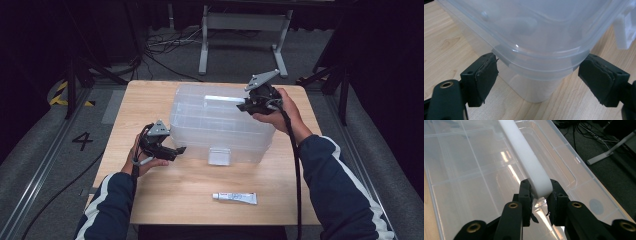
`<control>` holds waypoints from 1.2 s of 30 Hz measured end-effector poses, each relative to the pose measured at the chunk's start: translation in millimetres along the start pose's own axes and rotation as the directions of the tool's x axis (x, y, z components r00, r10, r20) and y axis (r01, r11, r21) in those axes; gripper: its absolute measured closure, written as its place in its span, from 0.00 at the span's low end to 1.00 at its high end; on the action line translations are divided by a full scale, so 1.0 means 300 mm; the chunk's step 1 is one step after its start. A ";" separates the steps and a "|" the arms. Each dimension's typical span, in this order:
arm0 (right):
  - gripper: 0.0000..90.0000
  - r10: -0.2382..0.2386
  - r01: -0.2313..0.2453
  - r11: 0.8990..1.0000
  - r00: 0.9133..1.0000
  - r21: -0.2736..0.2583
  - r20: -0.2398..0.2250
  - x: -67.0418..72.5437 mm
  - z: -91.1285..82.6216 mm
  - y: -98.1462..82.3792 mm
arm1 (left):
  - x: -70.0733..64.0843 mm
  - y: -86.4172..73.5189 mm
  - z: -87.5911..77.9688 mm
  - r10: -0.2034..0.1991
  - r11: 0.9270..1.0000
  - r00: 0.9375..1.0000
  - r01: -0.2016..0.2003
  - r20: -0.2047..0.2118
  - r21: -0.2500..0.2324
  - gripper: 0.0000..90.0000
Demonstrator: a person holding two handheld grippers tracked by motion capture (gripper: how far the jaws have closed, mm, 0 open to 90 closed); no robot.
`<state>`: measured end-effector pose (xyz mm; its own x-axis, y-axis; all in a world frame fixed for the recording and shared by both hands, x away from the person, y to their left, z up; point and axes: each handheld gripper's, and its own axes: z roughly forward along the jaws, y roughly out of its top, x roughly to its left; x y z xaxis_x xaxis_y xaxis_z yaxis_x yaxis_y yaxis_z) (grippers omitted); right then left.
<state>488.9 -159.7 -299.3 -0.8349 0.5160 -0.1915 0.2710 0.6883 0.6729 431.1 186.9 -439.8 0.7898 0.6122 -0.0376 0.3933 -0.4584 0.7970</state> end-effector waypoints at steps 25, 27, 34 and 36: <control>0.85 0.089 -0.087 0.996 0.995 0.033 -0.049 -0.067 -0.017 0.045 | 0.005 -0.029 -0.100 0.016 1.000 1.000 -0.016 -0.002 0.019 0.56; 0.85 0.099 -0.098 0.995 0.994 0.035 -0.050 -0.071 -0.017 0.048 | 0.003 -0.031 -0.109 0.015 1.000 1.000 -0.015 -0.005 0.008 0.59; 0.84 0.119 -0.117 0.992 0.992 0.044 -0.052 -0.088 -0.018 0.061 | -0.007 -0.009 -0.159 0.017 0.996 1.000 -0.018 -0.012 -0.082 0.71; 0.84 0.120 -0.118 0.992 0.992 0.053 -0.047 -0.091 -0.018 0.067 | -0.015 0.003 -0.160 0.022 0.995 0.999 -0.024 -0.027 -0.099 0.75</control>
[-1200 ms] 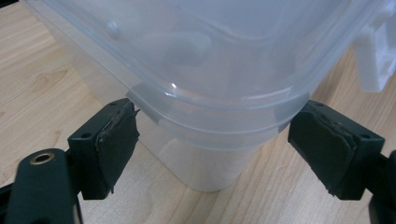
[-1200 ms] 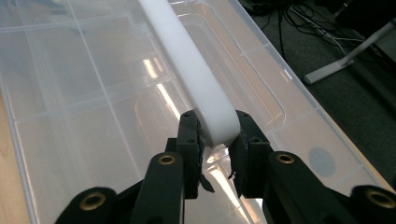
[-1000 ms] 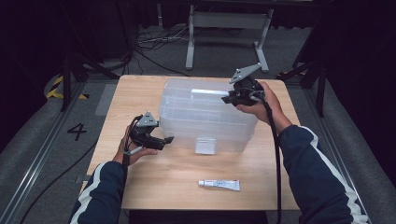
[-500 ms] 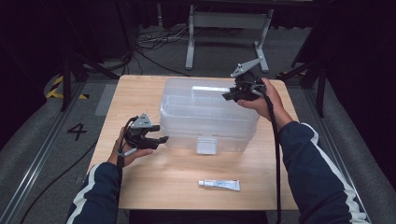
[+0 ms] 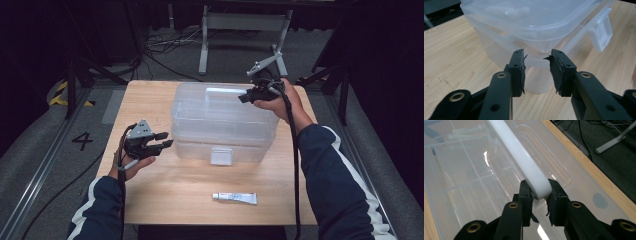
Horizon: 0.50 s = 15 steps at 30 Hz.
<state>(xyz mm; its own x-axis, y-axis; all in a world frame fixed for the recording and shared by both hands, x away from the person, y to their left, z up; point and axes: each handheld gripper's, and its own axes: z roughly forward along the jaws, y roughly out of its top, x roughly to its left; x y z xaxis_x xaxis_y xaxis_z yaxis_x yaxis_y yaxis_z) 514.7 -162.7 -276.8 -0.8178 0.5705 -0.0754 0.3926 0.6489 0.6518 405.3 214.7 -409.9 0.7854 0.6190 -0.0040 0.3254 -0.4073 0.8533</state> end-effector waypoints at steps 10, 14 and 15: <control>0.83 -0.005 0.005 1.000 1.000 0.007 0.018 -0.006 0.000 0.010 | -0.015 0.012 0.033 -0.016 0.999 0.998 0.015 -0.056 -0.030 0.98; 0.80 -0.037 0.037 0.999 0.998 -0.008 0.050 0.005 -0.005 0.010 | -0.017 0.010 0.035 -0.015 0.999 0.998 0.013 -0.059 -0.039 1.00; 0.78 -0.056 0.056 0.998 0.996 -0.009 0.064 0.010 -0.011 0.011 | -0.016 0.010 0.035 -0.014 0.999 0.998 0.012 -0.060 -0.040 1.00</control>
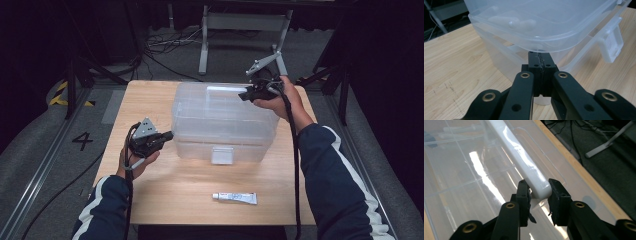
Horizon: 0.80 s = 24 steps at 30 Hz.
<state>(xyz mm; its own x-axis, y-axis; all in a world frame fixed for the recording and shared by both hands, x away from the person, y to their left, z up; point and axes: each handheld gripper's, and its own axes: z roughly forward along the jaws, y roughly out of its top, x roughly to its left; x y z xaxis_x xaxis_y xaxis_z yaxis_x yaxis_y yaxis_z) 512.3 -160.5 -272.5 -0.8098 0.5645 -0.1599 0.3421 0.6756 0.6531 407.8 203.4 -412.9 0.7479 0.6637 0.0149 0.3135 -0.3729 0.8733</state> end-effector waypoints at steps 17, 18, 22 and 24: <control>0.57 -0.018 0.065 0.960 0.985 -0.272 0.170 0.017 -0.242 -0.217 | -0.006 0.001 -0.001 0.023 1.000 1.000 -0.023 -0.006 0.007 1.00; 0.56 -0.013 0.065 0.958 0.983 -0.280 0.184 0.015 -0.257 -0.243 | -0.005 0.002 -0.001 0.026 1.000 1.000 -0.026 -0.006 0.007 1.00; 0.54 0.000 0.071 0.949 0.974 -0.308 0.226 0.005 -0.296 -0.371 | -0.009 0.009 -0.002 0.029 1.000 1.000 -0.029 -0.001 0.005 1.00; 0.52 0.016 0.056 0.945 0.976 -0.321 0.216 -0.003 -0.297 -0.428 | -0.010 0.013 -0.001 0.035 0.999 0.999 -0.035 -0.003 0.004 1.00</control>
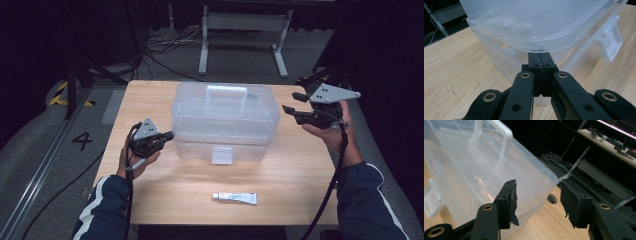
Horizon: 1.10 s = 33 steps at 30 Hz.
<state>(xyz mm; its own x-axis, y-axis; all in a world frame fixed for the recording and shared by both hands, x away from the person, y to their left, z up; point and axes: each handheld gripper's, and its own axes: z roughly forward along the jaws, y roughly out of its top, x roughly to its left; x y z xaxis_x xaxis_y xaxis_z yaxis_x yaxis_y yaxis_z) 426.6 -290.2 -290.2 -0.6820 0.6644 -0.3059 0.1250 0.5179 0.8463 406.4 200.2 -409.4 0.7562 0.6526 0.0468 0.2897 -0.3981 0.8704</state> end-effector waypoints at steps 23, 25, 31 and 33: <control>0.45 0.024 -0.021 0.999 0.996 0.041 -0.087 0.102 0.102 -0.267 | -0.006 0.040 -0.005 0.030 0.999 1.000 -0.030 0.000 -0.028 1.00; 0.45 0.016 -0.014 1.000 0.997 0.023 -0.073 0.105 0.108 -0.270 | -0.004 0.040 -0.005 0.026 0.999 1.000 -0.026 0.002 -0.033 1.00; 0.45 0.035 -0.036 0.999 0.998 -0.008 -0.052 0.109 0.121 -0.279 | -0.007 0.042 -0.007 0.031 0.999 0.999 -0.031 -0.005 -0.033 1.00; 0.46 0.035 -0.035 0.999 0.998 -0.014 -0.054 0.109 0.122 -0.282 | -0.009 0.042 -0.007 0.033 0.999 0.999 -0.033 -0.007 -0.034 1.00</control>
<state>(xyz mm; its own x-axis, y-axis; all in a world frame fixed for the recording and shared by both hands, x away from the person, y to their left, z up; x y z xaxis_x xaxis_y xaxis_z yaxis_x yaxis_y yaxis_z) 420.3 -292.6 -387.7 -0.7150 0.6519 -0.2525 0.1387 0.4863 0.8627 406.8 194.8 -397.6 0.7610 0.6439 0.0786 0.2449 -0.3973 0.8844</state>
